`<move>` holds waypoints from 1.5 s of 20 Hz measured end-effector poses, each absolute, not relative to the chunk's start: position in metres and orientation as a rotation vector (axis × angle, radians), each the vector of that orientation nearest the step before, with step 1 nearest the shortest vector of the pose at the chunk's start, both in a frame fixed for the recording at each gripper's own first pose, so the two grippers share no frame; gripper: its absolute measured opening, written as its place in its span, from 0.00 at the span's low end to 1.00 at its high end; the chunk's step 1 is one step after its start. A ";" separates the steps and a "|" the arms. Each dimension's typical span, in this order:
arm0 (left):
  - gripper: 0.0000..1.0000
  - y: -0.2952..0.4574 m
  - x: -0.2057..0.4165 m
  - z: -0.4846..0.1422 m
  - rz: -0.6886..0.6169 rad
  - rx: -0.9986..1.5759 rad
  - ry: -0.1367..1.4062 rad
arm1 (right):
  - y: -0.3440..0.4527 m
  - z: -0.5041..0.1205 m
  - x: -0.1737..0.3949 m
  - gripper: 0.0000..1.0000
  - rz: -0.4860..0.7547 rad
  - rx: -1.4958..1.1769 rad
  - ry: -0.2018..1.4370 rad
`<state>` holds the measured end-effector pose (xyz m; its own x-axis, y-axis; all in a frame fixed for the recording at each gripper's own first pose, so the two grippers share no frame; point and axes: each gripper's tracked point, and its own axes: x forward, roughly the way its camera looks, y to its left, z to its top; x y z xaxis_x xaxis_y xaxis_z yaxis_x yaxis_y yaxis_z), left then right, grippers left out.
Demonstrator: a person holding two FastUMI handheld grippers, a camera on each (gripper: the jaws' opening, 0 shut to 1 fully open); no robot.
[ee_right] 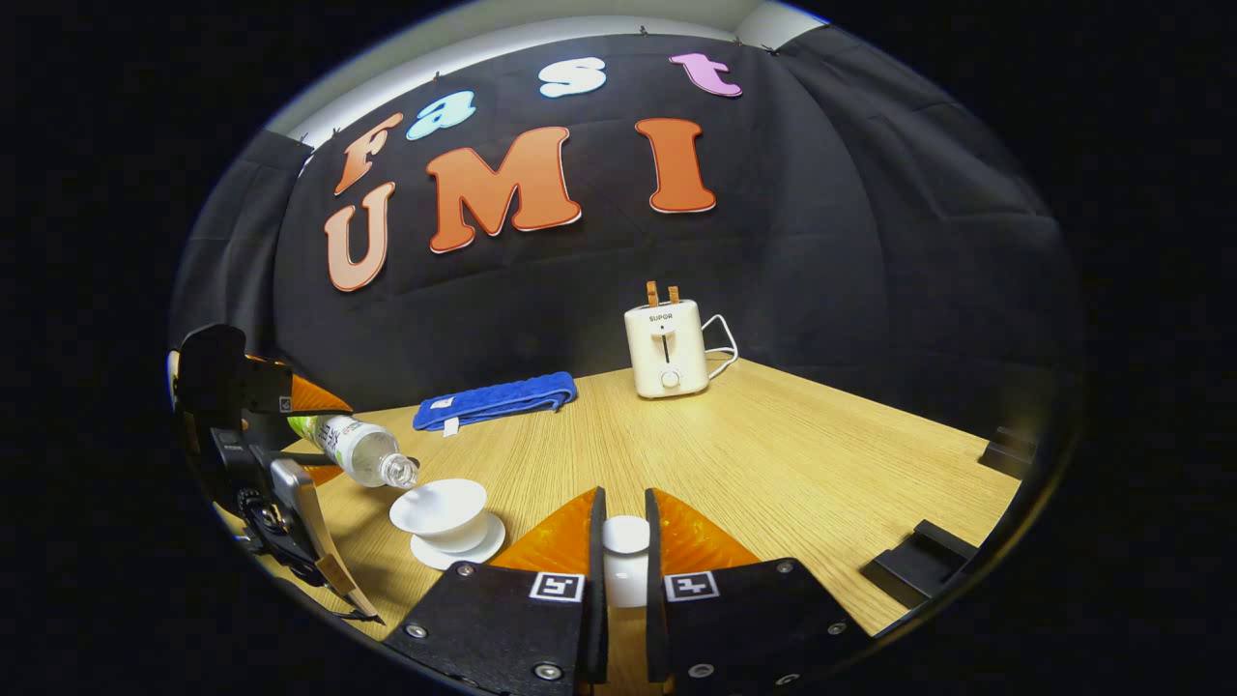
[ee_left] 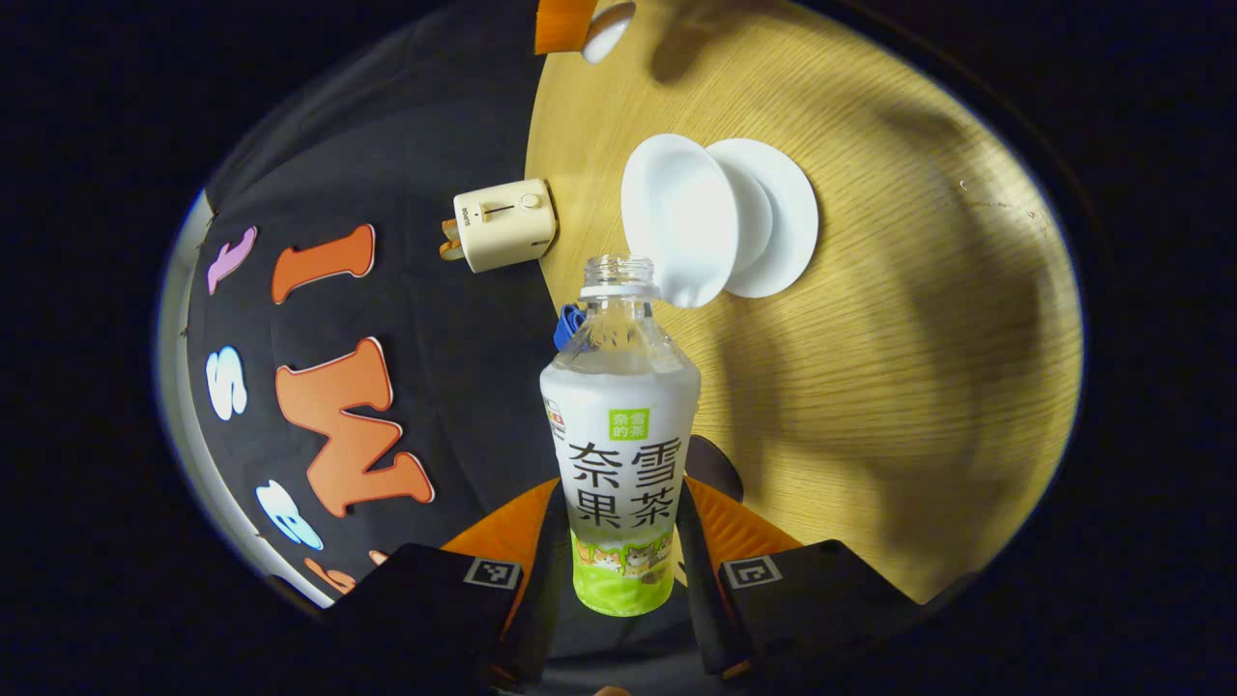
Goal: Open the teacup lid with one hand, grasp the water bottle and pour water into the teacup with the other hand; after pouring, place the water bottle on the coaster and then close the teacup lid.
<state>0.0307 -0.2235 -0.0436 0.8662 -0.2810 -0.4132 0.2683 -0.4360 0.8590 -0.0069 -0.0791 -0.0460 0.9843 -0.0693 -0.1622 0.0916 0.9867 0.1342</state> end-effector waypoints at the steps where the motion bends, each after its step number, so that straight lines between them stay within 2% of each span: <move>1: 0.59 -0.224 0.032 -0.042 -0.615 1.939 -0.011 | -0.079 -0.046 -0.008 0.16 -0.079 0.143 0.159; 7: 0.64 -0.232 0.025 -0.040 -0.624 2.042 -0.043 | -0.081 -0.043 -0.009 0.16 -0.073 0.153 0.151; 8: 0.59 -0.232 0.022 -0.039 -0.628 2.060 -0.043 | -0.081 -0.043 -0.008 0.16 -0.072 0.154 0.152; 11: 0.59 -0.233 0.017 -0.036 -0.640 2.102 -0.047 | -0.080 -0.043 -0.008 0.16 -0.067 0.158 0.155; 12: 0.64 -0.234 0.016 -0.034 -0.644 2.115 -0.049 | -0.080 -0.043 -0.008 0.16 -0.065 0.158 0.155; 13: 0.59 -0.234 0.016 -0.033 -0.643 2.131 -0.051 | -0.081 -0.042 -0.008 0.16 -0.064 0.160 0.154; 22: 0.61 -0.243 0.015 -0.020 -0.647 2.271 -0.099 | -0.088 -0.043 -0.010 0.16 -0.068 0.176 0.154; 23: 0.59 -0.244 0.015 -0.019 -0.642 2.287 -0.104 | -0.088 -0.042 -0.010 0.16 -0.068 0.178 0.155; 28: 0.59 -0.248 0.016 -0.013 -0.626 2.342 -0.120 | -0.092 -0.041 -0.012 0.16 -0.070 0.183 0.149; 30: 0.61 -0.251 0.016 -0.010 -0.618 2.369 -0.128 | -0.094 -0.040 -0.012 0.16 -0.072 0.187 0.147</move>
<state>0.0156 -0.2507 -0.0097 0.8824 -0.2502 -0.3984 0.0710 -0.7663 0.6386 -0.0122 -0.0937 -0.0404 0.9867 -0.0571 -0.1525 0.0845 0.9801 0.1796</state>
